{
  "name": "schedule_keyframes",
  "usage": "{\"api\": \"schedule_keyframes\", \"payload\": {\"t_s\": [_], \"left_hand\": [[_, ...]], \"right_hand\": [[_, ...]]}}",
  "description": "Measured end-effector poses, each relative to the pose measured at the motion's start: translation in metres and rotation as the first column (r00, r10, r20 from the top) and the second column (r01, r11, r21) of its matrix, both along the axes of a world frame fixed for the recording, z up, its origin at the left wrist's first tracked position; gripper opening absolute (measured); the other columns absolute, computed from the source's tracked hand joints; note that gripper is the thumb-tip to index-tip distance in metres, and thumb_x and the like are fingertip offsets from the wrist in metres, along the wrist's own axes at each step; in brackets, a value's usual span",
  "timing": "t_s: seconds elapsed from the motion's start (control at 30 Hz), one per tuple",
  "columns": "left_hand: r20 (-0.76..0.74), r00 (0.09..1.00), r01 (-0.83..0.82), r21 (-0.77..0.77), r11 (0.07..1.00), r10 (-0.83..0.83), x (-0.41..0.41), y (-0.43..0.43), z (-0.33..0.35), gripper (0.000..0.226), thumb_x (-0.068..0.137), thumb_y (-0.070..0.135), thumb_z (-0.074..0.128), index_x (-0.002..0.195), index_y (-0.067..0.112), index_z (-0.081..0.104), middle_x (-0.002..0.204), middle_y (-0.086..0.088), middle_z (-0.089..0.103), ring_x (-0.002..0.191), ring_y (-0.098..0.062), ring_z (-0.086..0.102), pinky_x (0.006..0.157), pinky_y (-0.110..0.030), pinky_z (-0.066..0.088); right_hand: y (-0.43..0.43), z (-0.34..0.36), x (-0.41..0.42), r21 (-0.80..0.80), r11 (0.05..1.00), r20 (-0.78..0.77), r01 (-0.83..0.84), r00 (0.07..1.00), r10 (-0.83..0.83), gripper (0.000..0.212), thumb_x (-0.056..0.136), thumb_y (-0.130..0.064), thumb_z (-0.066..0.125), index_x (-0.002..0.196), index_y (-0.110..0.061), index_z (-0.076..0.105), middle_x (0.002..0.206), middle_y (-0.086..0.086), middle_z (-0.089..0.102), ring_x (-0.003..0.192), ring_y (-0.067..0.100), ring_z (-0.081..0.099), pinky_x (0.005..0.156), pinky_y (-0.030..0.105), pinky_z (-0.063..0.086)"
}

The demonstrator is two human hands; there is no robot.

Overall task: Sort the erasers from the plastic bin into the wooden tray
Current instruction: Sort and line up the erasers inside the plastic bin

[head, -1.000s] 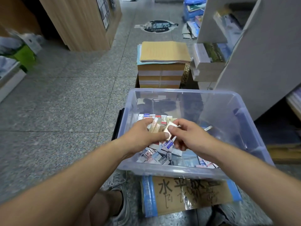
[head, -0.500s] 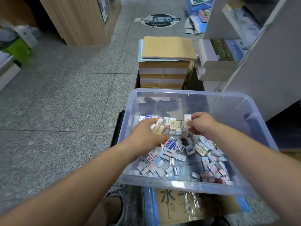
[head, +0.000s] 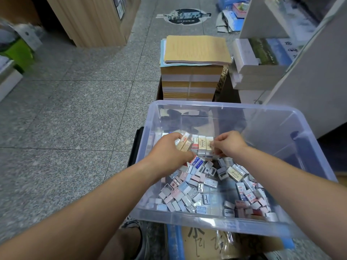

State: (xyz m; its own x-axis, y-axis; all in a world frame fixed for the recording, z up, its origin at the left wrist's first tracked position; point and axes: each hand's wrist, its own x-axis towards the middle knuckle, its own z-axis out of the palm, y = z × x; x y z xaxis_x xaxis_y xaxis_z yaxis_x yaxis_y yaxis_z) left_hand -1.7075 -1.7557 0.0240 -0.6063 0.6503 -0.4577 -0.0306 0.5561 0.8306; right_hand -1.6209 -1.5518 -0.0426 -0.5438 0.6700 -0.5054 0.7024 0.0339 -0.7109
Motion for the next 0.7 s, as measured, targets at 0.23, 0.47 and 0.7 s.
{"api": "schedule_keyframes", "payload": {"t_s": [0.23,0.47,0.7], "left_hand": [[-0.015,0.999,-0.044,0.053,0.998,0.045,0.003,0.003,0.001,0.028,0.081,0.021,0.078,0.106,0.026,0.068,0.092,-0.006,0.077,0.079,-0.022,0.071,0.081,-0.05,0.059],[-0.003,0.997,-0.076,0.026,0.997,0.076,0.001,0.005,-0.005,0.03,0.086,0.016,0.078,0.114,0.018,0.066,0.091,-0.003,0.077,0.073,-0.019,0.072,0.066,-0.039,0.06],[0.064,0.997,-0.037,-0.064,0.997,0.041,-0.003,0.001,-0.012,0.061,0.083,0.022,0.083,0.137,0.011,0.055,0.103,-0.007,0.075,0.067,-0.012,0.072,0.058,-0.025,0.053]], "right_hand": [[-0.029,0.066,0.02,-0.252,0.877,-0.264,-0.409,0.901,0.344,0.031,0.087,-0.039,0.073,0.101,-0.011,0.075,0.093,0.008,0.075,0.074,0.019,0.065,0.06,0.03,0.049],[-0.026,0.065,0.033,-0.203,0.881,-0.191,-0.426,0.9,0.391,0.011,0.088,0.003,0.072,0.099,0.003,0.072,0.075,0.014,0.068,0.064,0.017,0.065,0.063,0.027,0.056],[0.018,0.014,0.027,-0.248,0.94,-0.029,0.234,0.968,-0.249,0.006,0.09,0.009,0.066,0.089,0.004,0.064,0.084,0.021,0.066,0.065,0.026,0.063,0.076,0.043,0.059]]}}
